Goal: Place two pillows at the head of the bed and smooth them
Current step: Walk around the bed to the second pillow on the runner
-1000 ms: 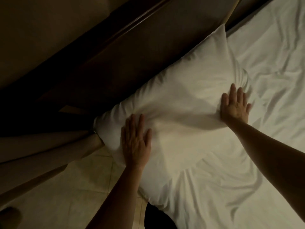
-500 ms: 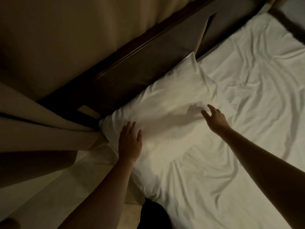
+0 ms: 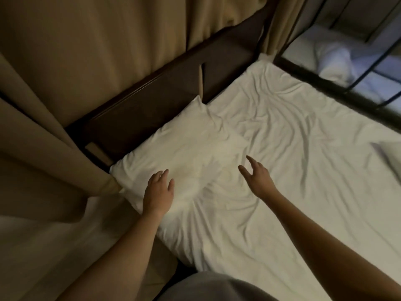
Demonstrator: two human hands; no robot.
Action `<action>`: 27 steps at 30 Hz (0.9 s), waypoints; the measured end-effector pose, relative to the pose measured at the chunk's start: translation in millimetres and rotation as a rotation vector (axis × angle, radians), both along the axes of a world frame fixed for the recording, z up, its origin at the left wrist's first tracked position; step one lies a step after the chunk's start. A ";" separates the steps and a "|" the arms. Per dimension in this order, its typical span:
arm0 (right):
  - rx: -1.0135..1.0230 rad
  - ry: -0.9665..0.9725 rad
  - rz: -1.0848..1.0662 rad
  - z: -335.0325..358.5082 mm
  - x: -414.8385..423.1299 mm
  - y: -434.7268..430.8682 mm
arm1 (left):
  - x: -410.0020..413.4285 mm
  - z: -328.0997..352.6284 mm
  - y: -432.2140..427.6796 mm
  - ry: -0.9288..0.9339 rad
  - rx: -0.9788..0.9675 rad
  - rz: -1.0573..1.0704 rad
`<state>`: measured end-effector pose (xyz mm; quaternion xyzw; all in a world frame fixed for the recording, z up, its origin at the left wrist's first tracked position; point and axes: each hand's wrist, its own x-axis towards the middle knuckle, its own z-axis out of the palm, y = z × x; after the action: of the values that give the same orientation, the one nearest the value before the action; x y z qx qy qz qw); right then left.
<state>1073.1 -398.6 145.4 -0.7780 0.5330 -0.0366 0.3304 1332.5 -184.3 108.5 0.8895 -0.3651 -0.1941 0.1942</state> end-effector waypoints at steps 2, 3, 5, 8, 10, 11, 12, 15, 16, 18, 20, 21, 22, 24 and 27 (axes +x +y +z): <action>-0.039 -0.021 0.008 14.0 -29.0 16.6 | -29.2 11.8 2.2 -0.005 -0.031 -0.019; -0.054 -0.031 0.007 20.5 -43.3 24.8 | -43.6 17.1 3.6 -0.005 -0.043 -0.028; -0.077 -0.044 0.000 31.3 -71.6 40.2 | -71.5 26.7 8.0 0.000 -0.063 -0.044; -0.104 -0.070 -0.025 46.9 -113.8 61.0 | -111.1 39.4 16.1 0.004 -0.092 -0.080; -0.126 -0.087 -0.040 56.0 -142.1 73.1 | -135.0 48.2 21.5 0.002 -0.108 -0.112; -0.140 -0.092 -0.048 60.5 -155.5 78.5 | -145.2 52.0 23.2 0.001 -0.116 -0.131; -0.158 -0.096 -0.056 64.8 -167.9 83.7 | -154.2 55.9 24.2 -0.001 -0.124 -0.152; -0.220 -0.096 -0.098 77.6 -199.9 98.7 | -174.1 67.8 21.6 -0.019 -0.150 -0.232; -0.239 -0.091 -0.120 81.7 -208.6 102.9 | -179.3 71.4 19.7 -0.028 -0.156 -0.261; -0.257 -0.081 -0.171 88.7 -224.5 111.3 | -187.4 78.5 14.9 -0.039 -0.163 -0.311; -0.266 -0.082 -0.226 93.3 -239.0 121.3 | -194.2 86.4 9.2 -0.050 -0.172 -0.361; -0.271 -0.086 -0.254 95.4 -246.0 126.6 | -197.8 90.4 6.1 -0.054 -0.177 -0.389; -0.279 -0.087 -0.282 98.7 -252.3 132.2 | -201.8 94.4 3.2 -0.058 -0.183 -0.417; -0.300 -0.082 -0.335 105.8 -264.2 145.2 | -209.4 101.4 0.4 -0.051 -0.194 -0.469; -0.319 -0.077 -0.417 111.8 -280.4 173.3 | -217.2 108.3 4.8 -0.050 -0.205 -0.554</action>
<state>792.8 -225.4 257.1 -0.6916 0.6564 -0.2169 0.2091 1115.3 -179.4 216.8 0.7362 -0.6164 -0.1799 0.2139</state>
